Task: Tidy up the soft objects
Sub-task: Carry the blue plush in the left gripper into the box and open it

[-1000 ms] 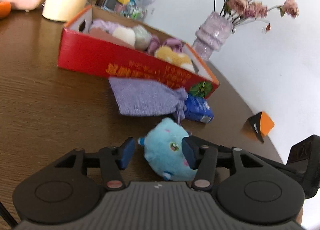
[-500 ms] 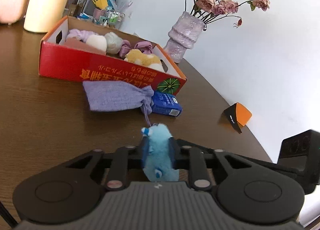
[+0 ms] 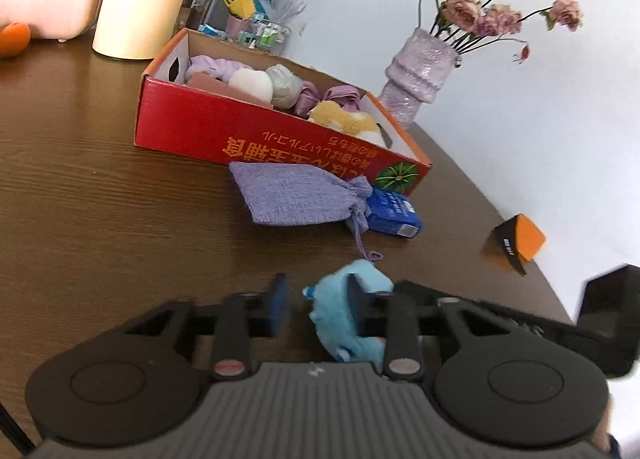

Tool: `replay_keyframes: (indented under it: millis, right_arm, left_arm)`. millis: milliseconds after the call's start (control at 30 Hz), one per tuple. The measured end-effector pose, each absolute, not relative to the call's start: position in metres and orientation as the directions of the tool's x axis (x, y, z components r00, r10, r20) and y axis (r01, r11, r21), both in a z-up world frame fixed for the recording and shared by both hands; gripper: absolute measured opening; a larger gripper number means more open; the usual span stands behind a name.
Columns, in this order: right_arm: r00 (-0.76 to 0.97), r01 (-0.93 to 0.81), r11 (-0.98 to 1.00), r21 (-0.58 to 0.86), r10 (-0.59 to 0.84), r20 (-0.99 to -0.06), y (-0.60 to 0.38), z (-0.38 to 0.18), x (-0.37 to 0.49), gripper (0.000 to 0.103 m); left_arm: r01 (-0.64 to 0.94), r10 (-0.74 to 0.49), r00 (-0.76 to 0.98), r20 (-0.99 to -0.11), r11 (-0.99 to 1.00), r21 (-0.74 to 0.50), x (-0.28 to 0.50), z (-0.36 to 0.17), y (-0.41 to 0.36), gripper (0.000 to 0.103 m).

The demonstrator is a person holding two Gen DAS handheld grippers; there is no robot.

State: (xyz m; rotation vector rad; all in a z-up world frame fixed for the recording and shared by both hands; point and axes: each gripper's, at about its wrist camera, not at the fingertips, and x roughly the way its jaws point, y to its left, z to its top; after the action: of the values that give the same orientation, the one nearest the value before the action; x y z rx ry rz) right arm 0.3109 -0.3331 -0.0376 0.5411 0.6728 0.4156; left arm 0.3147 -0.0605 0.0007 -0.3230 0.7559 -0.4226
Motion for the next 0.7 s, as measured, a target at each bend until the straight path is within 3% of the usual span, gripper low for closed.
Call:
replay_keyframes:
  millis: [167,233,367,500,700]
  right_arm:
    - [0.699,-0.175,0.741,0.648,0.557,-0.448,-0.339,-0.051,0.324,0.039]
    - [0.682,-0.171,0.704,0.689,0.589,-0.433,-0.34,-0.058,0.33,0.038]
    - [0.682,-0.155,0.691,0.706,0.592,-0.429,-0.341,-0.059,0.326,0.026]
    - [0.712,-0.147,0.708,0.691,0.561,-0.423,-0.34,-0.047,0.319,0.023]
    - [0.8,-0.211,0.751,0.626,0.501,-0.332,-0.347,0.009,0.339,0.022]
  left_arm:
    - [0.273,-0.526,0.605,-0.598,0.842,-0.465,0.306,-0.005,-0.069,0.048]
    - [0.279,-0.531,0.59,-0.609,0.841,-0.463,0.307,-0.01,-0.077,0.035]
    - [0.273,-0.531,0.592,-0.606,0.84,-0.469,0.306,-0.012,-0.079,0.026]
    - [0.296,-0.55,0.613,-0.567,0.826,-0.48,0.307,-0.002,-0.079,0.025]
    - [0.385,-0.585,0.668,-0.459,0.8,-0.459,0.339,0.046,-0.085,0.025]
